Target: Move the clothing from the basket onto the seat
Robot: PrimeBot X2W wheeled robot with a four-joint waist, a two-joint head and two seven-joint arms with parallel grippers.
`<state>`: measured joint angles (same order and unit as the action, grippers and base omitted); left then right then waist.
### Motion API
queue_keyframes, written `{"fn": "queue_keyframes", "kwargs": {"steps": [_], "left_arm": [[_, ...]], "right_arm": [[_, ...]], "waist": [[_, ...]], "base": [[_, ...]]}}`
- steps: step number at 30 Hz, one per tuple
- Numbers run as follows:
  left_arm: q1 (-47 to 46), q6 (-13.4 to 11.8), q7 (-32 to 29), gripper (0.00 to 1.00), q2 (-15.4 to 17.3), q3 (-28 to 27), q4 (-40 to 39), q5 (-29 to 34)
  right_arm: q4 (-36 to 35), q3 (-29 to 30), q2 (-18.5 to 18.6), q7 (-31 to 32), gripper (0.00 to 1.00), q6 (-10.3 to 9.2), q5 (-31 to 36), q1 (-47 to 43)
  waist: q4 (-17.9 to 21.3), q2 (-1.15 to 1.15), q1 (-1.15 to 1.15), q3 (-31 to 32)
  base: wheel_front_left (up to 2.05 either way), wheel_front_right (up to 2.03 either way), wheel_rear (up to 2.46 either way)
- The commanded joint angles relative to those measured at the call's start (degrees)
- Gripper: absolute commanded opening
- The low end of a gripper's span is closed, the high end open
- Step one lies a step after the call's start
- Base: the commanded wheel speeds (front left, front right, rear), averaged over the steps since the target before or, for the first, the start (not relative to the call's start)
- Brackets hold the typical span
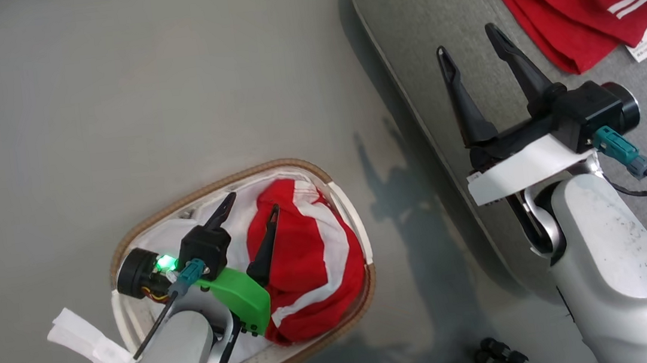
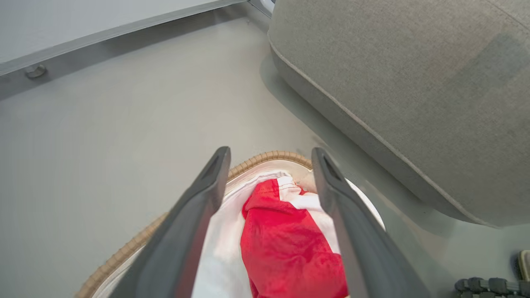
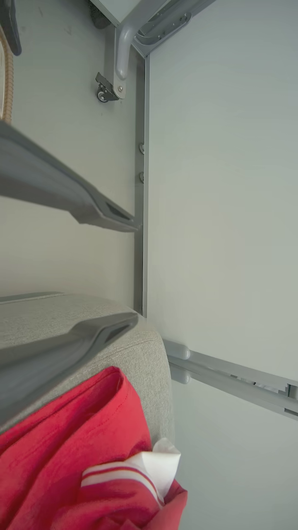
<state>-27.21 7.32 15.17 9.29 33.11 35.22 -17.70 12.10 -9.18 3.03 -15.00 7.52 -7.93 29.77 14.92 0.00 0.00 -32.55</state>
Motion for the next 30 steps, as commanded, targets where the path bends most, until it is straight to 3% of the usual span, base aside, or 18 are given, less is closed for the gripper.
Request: {"fn": "queue_keyframes", "kwargs": {"steps": [1, 19, 30], "left_arm": [[-1.6, 0.29, -0.04, 1.0, 0.88, 1.14, 0.92, -0.94], [-12.9, 0.29, -3.2, 1.0, 3.55, 28.43, 15.85, -19.34], [-16.44, 0.3, -7.26, 1.0, 3.86, 38.06, 18.41, -27.94]], "right_arm": [[-0.55, -0.32, -0.05, -0.26, 1.0, -0.06, -0.14, 1.06], [-3.76, -2.29, -0.07, -0.26, 1.0, -0.06, -3.71, 4.01], [-4.35, -2.32, -0.06, -0.26, 1.0, -0.06, -3.78, 5.07]], "waist": [[3.88, 0.0, 0.0, -5.07], [6.58, 0.0, 0.0, -13.86], [7.17, 0.0, 0.0, -16.28]], "base": [[0.0, 0.0, 0.0], [0.0, 0.0, 0.0], [0.0, 0.0, 0.0]]}}
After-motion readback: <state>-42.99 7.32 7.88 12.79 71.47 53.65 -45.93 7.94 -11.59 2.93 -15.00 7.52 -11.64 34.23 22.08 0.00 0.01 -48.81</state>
